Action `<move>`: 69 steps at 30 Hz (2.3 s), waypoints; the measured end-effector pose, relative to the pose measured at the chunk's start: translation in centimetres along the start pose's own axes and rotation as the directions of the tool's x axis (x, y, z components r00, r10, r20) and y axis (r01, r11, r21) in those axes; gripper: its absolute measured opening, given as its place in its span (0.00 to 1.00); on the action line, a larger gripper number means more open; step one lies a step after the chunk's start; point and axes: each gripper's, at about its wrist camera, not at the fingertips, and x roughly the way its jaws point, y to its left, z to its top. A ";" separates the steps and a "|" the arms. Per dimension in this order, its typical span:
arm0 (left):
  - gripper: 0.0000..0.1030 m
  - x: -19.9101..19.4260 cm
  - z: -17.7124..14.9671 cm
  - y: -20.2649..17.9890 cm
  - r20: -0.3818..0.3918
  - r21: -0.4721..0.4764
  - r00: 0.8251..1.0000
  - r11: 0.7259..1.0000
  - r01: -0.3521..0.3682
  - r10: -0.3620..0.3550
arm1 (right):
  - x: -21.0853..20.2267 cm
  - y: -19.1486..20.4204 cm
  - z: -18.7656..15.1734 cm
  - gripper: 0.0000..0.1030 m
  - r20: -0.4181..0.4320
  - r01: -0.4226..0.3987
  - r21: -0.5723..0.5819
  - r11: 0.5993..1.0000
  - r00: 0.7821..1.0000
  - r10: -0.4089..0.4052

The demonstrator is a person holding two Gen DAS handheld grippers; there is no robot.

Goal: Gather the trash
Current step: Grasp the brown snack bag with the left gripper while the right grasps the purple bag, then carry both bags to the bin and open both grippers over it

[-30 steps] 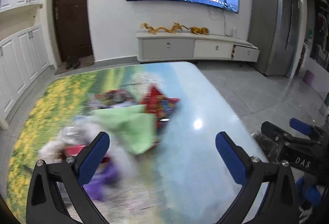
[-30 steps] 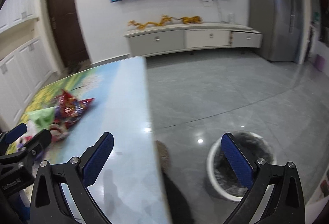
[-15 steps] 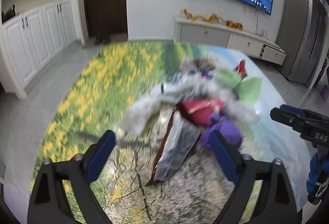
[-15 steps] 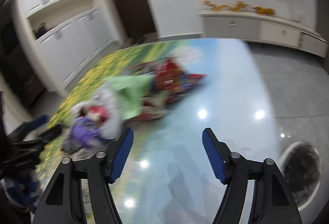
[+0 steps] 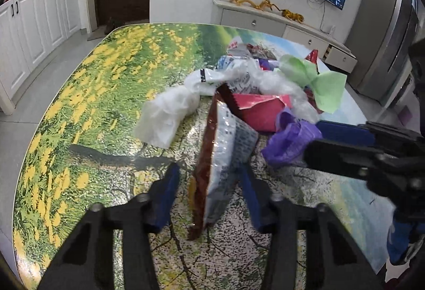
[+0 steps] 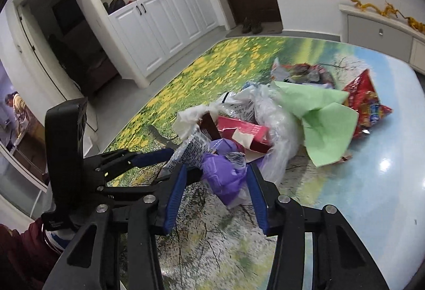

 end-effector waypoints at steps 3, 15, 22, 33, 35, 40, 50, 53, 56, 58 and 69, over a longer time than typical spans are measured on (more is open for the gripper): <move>0.26 0.0 -0.1 -0.3 0.001 0.012 1.000 1.000 0.001 -0.001 | 0.7 -0.1 0.2 0.35 -0.019 0.014 -0.003 1.000 1.000 -0.014; 0.20 -3.1 -1.0 -0.1 0.047 -0.025 0.998 0.999 -0.033 0.035 | -2.8 2.5 0.0 0.23 0.047 -0.050 -0.084 0.995 0.997 0.054; 0.19 -6.7 -0.7 -1.1 0.111 -0.009 0.992 0.998 -0.066 0.067 | -6.6 3.7 -0.4 0.23 0.133 -0.118 -0.093 0.989 0.983 0.129; 0.19 -7.6 2.6 -9.8 0.146 0.142 0.987 0.989 0.038 -0.059 | -14.8 -3.5 -3.6 0.23 0.265 0.131 0.113 0.985 0.951 -0.157; 0.19 -6.7 3.3 -13.0 0.125 0.195 0.985 0.977 0.091 -0.116 | -16.6 -6.8 -5.2 0.23 0.255 0.208 0.204 0.957 0.932 -0.257; 0.19 -3.2 4.4 -22.8 0.028 0.333 0.967 0.915 0.229 -0.252 | -19.7 -14.9 -10.0 0.23 0.180 0.332 0.411 0.849 0.883 -0.433; 0.19 5.9 4.4 -40.1 -0.235 0.472 0.912 0.781 0.409 -0.335 | -21.7 -29.5 -19.2 0.24 0.004 0.378 0.671 0.637 0.858 -0.514; 0.20 8.1 4.0 -43.5 -0.292 0.489 0.899 0.756 0.434 -0.327 | -21.3 -32.5 -20.5 0.24 -0.033 0.388 0.697 0.603 0.858 -0.513; 0.21 10.2 3.3 -46.1 -0.334 0.503 0.891 0.741 0.444 -0.306 | -21.4 -34.9 -22.2 0.27 -0.061 0.387 0.730 0.563 0.858 -0.511; 0.22 11.2 2.7 -47.3 -0.359 0.500 0.884 0.738 0.453 -0.300 | -21.3 -36.4 -23.2 0.28 -0.081 0.390 0.743 0.544 0.859 -0.505; 0.43 14.1 2.9 -51.1 -0.410 0.465 0.853 0.730 0.501 -0.324 | -21.4 -37.9 -25.9 0.48 -0.124 0.403 0.769 0.497 0.856 -0.503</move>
